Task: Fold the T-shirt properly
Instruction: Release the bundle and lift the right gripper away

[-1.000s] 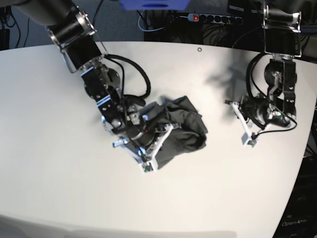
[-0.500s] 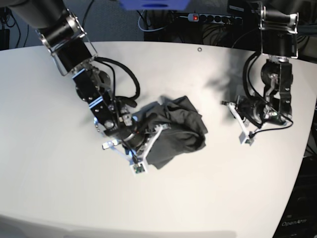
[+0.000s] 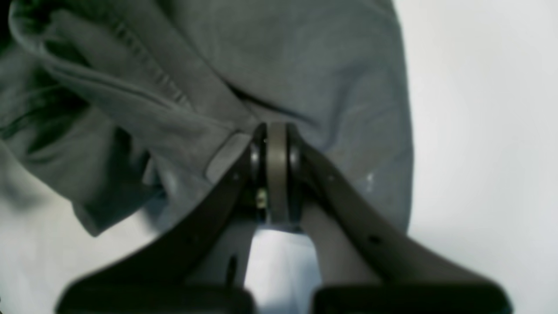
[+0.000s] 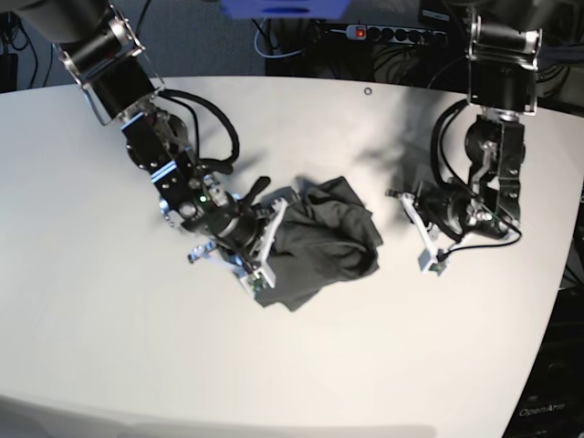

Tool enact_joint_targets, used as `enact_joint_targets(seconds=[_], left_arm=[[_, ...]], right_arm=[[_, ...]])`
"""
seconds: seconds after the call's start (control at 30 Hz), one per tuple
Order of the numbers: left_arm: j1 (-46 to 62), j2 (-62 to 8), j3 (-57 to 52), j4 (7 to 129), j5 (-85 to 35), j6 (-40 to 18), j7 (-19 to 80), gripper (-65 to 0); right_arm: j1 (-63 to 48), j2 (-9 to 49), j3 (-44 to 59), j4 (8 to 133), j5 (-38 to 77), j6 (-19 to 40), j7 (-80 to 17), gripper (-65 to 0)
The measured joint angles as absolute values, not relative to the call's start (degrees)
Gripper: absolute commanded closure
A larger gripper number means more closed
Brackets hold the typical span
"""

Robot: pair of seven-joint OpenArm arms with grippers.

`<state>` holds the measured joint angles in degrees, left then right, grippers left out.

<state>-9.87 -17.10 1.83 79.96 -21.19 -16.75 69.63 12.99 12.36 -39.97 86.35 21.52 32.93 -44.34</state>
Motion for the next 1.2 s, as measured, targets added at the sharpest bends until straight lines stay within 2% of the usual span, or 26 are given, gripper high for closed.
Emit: enact_joint_targets(seconds=[0.33,0.47,0.77,1.03,1.2], left_arm=[[-10.0,-16.7,1.8,79.9,-21.2,-16.8,69.6,-1.9],[-10.0,-16.6,1.9,79.9,-21.2,-16.8,68.7,-1.9],[-11.0,-16.6,2.9,76.2,-21.8,-17.0,65.5,-1.9],[-11.1,-16.7,2.9,75.8,-21.7,-17.0,64.7,-1.9],[-11.1,-16.7,2.9,75.8,-21.7,-17.0,64.7,-1.9]], right_arm=[[11.0,12.5,-40.0,86.6,21.5,32.9,-43.9,-0.1],[6.9,10.2,-40.5,88.1,21.6,32.9,-44.1,-0.1],[4.3,5.3,-50.2,92.1,22.0,32.3,-46.3,-0.1],[6.4,5.5,-55.8,92.0,21.9,32.3,-47.4,-0.1],[9.8,5.8,-64.8,90.2,21.3,32.3,-49.6,-0.1]])
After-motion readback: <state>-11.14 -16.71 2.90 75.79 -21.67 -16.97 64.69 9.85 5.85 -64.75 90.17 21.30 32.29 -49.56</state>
